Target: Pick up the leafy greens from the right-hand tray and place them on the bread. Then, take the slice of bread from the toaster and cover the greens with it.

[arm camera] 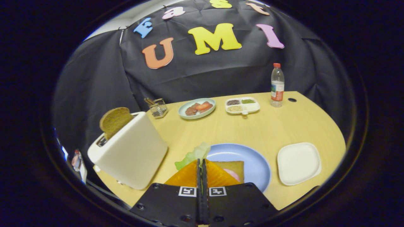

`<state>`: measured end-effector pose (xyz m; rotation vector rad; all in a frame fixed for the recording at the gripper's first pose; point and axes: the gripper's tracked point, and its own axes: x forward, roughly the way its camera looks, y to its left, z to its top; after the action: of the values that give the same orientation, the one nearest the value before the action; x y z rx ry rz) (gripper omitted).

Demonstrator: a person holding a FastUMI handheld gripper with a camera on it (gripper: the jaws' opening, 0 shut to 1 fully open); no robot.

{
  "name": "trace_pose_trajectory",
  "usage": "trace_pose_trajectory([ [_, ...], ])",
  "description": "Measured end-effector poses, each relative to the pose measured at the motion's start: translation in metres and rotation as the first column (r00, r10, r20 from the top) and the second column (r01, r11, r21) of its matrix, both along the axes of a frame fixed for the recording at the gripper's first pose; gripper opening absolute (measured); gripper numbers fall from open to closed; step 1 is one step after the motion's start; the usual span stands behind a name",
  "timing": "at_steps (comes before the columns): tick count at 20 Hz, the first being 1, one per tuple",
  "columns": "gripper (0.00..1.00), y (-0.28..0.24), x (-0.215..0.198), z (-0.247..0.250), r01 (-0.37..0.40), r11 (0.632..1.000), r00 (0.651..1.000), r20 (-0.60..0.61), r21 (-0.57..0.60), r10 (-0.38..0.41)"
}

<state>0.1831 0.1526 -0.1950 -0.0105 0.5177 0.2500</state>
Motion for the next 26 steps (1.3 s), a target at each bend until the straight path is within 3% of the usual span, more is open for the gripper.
trace_pose_trajectory([
  [5,0.0,-0.026,0.02,-0.02,0.047,0.999,0.998,-0.034,-0.02,-0.048],
  [12,0.02,-0.032,0.027,-0.025,0.053,0.998,0.998,-0.039,-0.024,-0.054],
  [17,0.73,-0.031,0.021,0.001,0.062,0.998,0.998,0.017,-0.015,-0.062],
  [20,0.94,-0.024,0.011,0.029,0.052,0.999,0.997,0.058,-0.017,-0.051],
  [26,0.96,0.018,-0.014,0.105,0.004,1.0,0.989,0.145,-0.012,-0.002],
])
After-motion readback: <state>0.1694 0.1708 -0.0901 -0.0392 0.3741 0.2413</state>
